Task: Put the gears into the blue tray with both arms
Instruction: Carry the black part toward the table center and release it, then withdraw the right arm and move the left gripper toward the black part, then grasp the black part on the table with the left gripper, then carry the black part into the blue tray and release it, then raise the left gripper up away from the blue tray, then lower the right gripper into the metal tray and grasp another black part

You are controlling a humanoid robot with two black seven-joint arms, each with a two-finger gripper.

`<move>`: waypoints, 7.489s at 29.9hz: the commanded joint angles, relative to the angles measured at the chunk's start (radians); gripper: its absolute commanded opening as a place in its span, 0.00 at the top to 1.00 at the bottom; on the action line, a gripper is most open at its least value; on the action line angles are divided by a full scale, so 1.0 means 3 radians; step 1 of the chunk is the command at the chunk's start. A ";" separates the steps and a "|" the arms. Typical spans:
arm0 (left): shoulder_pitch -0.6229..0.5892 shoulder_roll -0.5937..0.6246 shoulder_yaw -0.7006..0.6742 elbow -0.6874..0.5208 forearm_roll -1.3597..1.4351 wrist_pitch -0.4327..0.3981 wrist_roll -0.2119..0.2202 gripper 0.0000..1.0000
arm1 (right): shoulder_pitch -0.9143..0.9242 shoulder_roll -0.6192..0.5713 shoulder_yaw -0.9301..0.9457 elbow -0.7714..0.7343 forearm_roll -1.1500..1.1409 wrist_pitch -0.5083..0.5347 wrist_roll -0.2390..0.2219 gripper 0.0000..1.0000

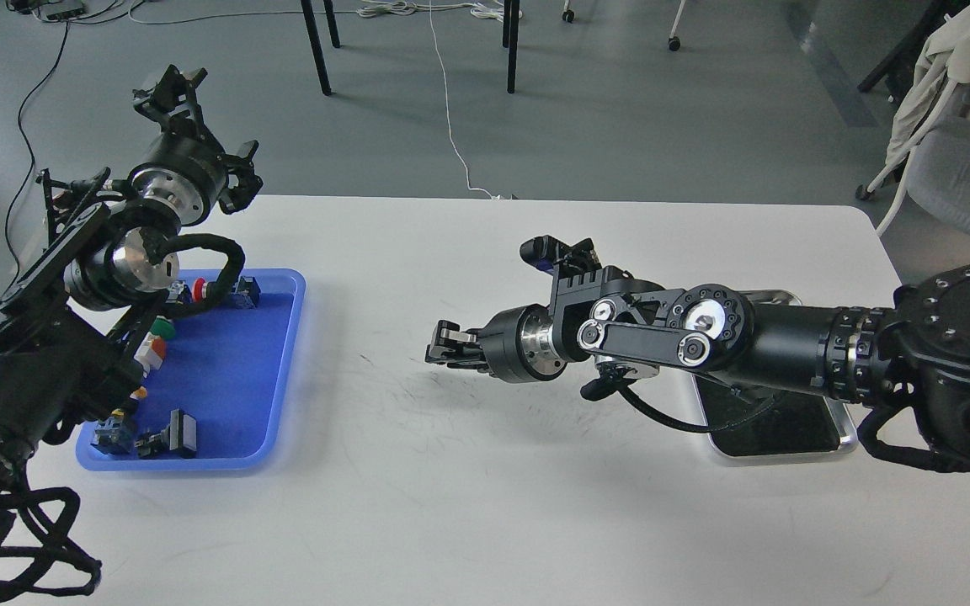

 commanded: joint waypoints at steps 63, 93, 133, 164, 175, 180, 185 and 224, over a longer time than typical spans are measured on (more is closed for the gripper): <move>0.0365 0.1188 0.2561 -0.2374 0.4605 0.0071 0.0266 0.02 | -0.3060 -0.1083 0.5560 0.0145 0.1885 0.0981 0.0070 0.03; 0.0749 0.0271 0.2628 -0.1074 0.6173 0.0219 0.0266 0.28 | -0.3040 -0.1012 0.5529 0.0012 0.1880 0.0943 0.0101 0.03; 0.0835 0.1714 0.2388 -0.1152 0.5037 0.0771 0.0056 0.95 | -0.3009 -0.0961 0.5519 -0.0023 0.1875 0.0902 0.0106 0.03; 0.0698 0.1151 0.2347 -0.0266 0.4705 0.0863 -0.0189 0.02 | -0.2978 -0.0961 0.5437 -0.0069 0.1870 0.0902 0.0101 0.03; -0.0166 0.0988 0.1994 -0.0747 0.2870 0.0864 0.0041 0.02 | -0.2764 -0.1012 0.5238 -0.0069 0.1834 0.0800 0.0060 0.03; -0.0335 0.0712 0.1816 -0.0727 0.2144 0.0772 0.0061 0.02 | -0.2539 -0.1073 0.4911 -0.0059 0.1834 0.0764 0.0060 0.03; -0.0361 0.0231 0.1239 -0.0594 0.1387 0.0618 0.0189 0.02 | -0.2294 -0.1139 0.4609 -0.0034 0.1824 0.0590 0.0045 0.03; -0.0141 0.0185 0.0736 0.0260 -0.0026 0.0025 0.0026 0.02 | -0.0023 -0.2331 -0.0234 0.0749 -0.1224 0.0580 -0.0303 0.02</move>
